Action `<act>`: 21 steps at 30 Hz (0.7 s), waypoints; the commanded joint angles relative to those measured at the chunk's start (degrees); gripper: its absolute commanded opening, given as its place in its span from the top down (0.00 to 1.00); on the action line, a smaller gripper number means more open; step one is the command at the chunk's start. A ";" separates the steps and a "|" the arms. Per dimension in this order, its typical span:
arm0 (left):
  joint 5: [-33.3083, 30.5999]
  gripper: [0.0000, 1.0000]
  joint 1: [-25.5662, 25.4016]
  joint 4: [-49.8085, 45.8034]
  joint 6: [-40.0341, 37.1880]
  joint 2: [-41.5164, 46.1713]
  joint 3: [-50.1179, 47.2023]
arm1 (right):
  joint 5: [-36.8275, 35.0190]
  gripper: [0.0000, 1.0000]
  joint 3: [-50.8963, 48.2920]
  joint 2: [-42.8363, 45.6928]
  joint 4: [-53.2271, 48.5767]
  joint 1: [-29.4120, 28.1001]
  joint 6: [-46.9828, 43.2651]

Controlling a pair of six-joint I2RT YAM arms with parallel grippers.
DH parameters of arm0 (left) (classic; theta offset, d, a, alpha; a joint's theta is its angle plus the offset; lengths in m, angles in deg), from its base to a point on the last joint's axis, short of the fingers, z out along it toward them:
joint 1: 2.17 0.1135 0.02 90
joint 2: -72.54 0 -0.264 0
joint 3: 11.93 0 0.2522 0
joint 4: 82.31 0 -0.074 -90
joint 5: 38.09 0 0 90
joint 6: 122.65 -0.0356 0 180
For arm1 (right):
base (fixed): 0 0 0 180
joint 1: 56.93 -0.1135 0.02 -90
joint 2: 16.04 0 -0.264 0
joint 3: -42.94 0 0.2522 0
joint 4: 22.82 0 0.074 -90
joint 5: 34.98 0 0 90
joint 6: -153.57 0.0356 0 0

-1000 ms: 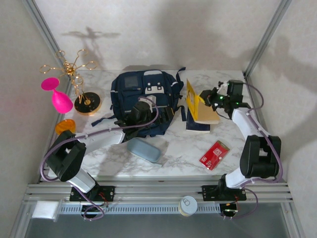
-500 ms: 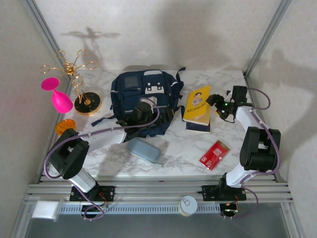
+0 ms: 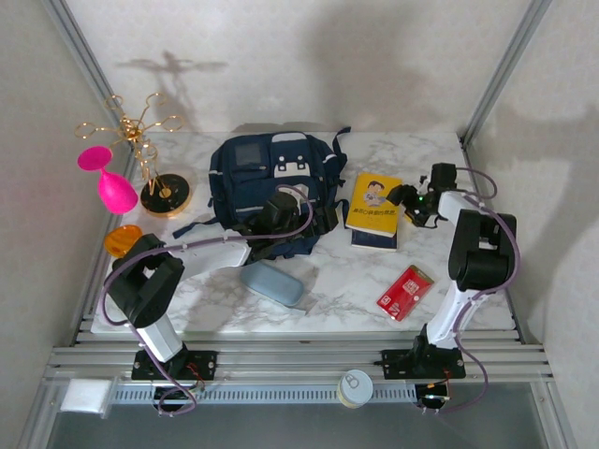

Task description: Pack the student bag

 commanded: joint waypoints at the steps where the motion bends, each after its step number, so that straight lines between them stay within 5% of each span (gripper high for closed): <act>1: 0.26 0.00 -0.30 -0.39 -0.08 -1.38 1.63 | -1.04 0.32 3.92 -2.54 -0.51 -1.26 -1.92; 11: 0.60 0.01 -0.17 0.83 0.34 -2.66 1.29 | -0.58 0.33 11.06 -7.22 -4.14 -6.27 -6.87; 21: 0.24 0.01 -0.12 0.11 0.34 -1.95 0.54 | -2.12 0.22 12.43 -11.09 -5.23 -6.63 -5.84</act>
